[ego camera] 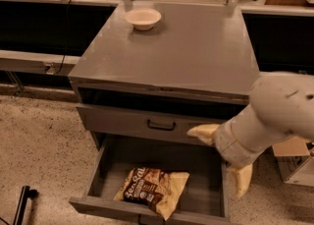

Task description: Pick brown chip bag from middle drawer and place on counter

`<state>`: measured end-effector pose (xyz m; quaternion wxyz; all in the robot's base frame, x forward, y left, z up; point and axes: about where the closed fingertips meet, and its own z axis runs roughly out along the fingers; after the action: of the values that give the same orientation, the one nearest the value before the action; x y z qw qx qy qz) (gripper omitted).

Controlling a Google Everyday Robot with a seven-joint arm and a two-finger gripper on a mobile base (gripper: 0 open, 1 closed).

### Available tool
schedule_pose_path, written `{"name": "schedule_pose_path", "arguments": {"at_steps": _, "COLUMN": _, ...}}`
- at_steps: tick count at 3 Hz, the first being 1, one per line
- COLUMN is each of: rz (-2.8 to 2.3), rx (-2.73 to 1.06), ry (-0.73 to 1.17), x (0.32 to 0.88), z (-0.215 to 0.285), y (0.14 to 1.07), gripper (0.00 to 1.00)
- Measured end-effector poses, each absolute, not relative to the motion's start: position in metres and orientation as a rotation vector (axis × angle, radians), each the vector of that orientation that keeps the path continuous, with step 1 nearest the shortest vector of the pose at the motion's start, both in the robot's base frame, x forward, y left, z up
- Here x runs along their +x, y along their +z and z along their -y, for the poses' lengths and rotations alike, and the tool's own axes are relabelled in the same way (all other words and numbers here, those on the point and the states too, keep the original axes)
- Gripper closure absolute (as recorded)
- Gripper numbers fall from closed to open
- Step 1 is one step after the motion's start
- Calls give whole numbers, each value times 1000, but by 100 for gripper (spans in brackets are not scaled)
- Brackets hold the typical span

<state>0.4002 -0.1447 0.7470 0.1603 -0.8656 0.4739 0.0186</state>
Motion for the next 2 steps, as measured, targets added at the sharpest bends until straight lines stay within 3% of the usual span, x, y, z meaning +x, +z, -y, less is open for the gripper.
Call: {"name": "schedule_pose_path", "arguments": {"at_steps": 2, "rz": -1086, "rx": -2420, "ry": 200, "x": 382, "z": 113, "y": 660, "gripper": 0}}
